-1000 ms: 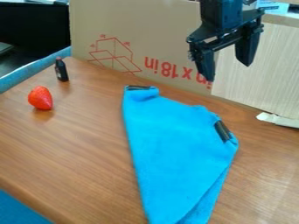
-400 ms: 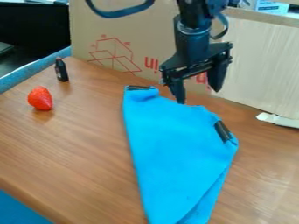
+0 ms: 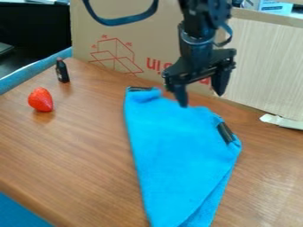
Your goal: Unfold the cloth from the right to the left
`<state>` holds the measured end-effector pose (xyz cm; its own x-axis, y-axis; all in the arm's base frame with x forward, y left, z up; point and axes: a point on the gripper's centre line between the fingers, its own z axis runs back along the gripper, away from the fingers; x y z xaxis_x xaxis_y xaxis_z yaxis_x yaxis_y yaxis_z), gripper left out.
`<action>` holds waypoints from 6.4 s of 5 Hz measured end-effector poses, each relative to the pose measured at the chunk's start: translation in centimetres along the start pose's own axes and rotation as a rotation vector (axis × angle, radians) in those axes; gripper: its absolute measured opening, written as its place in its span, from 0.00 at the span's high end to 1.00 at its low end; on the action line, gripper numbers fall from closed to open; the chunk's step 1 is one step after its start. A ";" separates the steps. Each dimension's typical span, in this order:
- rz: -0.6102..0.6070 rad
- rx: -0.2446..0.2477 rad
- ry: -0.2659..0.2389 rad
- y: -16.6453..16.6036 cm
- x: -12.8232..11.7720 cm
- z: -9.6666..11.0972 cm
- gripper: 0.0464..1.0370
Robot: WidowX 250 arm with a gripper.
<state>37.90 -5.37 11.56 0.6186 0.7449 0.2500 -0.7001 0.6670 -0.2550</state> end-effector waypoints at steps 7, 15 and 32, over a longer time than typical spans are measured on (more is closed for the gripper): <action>-0.042 0.114 -0.065 -1.3 -2.5 -5.6 0.04; -0.019 0.007 0.006 0.9 -0.5 -4.9 0.99; -0.149 0.210 -0.088 27.0 8.6 0.6 1.00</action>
<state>24.09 19.01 7.43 0.6934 0.6283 0.3529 -0.6680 0.7441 -0.0123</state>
